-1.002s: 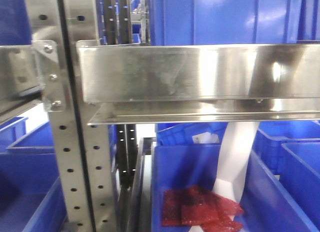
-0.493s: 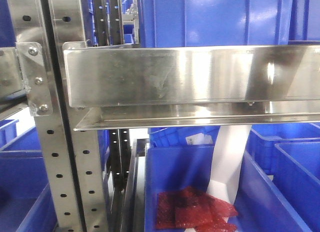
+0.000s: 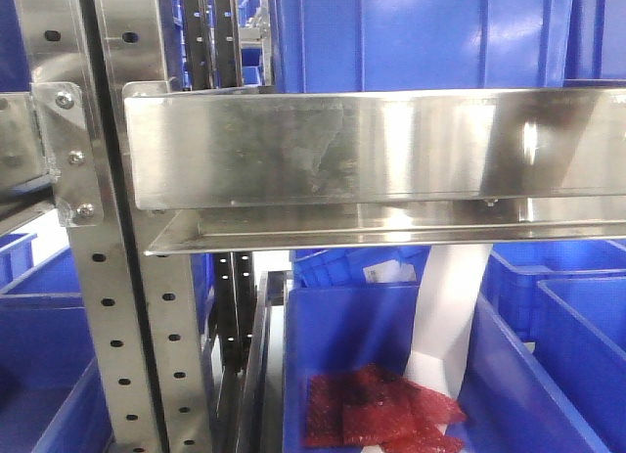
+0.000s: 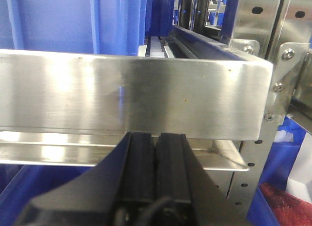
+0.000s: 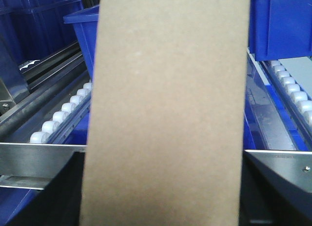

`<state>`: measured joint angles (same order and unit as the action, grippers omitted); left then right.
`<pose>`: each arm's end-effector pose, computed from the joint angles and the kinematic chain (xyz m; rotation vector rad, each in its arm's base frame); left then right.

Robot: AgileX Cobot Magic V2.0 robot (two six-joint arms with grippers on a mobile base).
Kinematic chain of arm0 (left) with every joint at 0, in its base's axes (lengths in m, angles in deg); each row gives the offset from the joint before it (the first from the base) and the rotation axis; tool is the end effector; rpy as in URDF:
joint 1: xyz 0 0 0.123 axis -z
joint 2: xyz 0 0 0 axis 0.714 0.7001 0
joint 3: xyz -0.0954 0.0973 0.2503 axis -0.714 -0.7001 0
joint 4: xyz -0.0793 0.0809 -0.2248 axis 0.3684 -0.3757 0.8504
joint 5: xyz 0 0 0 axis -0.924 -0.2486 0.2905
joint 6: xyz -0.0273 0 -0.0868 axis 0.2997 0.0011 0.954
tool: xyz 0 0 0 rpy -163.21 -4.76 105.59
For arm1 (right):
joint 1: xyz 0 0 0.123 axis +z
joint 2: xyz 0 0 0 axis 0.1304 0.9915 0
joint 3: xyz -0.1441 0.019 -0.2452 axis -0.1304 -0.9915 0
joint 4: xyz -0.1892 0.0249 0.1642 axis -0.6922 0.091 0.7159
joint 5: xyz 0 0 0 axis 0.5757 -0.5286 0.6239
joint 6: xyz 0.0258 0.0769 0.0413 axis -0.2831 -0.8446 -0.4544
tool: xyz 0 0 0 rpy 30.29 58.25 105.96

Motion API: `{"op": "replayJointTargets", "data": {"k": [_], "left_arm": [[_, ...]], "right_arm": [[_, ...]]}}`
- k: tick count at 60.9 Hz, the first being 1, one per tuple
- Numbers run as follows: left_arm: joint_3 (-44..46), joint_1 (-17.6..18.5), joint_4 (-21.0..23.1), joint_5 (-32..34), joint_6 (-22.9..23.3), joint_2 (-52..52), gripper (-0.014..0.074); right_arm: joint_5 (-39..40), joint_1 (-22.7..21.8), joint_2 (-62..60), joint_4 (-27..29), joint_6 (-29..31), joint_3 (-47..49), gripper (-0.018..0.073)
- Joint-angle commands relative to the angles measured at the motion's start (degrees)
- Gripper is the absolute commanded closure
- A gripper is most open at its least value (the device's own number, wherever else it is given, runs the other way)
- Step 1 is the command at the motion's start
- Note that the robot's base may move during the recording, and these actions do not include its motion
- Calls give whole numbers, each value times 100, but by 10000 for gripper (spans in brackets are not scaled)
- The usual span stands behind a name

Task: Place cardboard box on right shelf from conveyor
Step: 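Approach the shelf and hold the box above the roller shelf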

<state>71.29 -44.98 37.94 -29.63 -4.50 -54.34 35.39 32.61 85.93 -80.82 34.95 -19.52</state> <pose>0.0568 -0.0014 0.1925 -0.0101 1.6204 -0.0393 0.0451 0.0007 0.3714 -0.0293 1.7948 0.3042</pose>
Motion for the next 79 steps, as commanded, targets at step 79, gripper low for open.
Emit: {"op": "replayJointTargets", "data": {"k": [79], "left_arm": [[-48, -9, 34, 485, -2, -83, 713]], "right_arm": [[1742, -114, 5277, -1189, 7401, 2970, 396]]}}
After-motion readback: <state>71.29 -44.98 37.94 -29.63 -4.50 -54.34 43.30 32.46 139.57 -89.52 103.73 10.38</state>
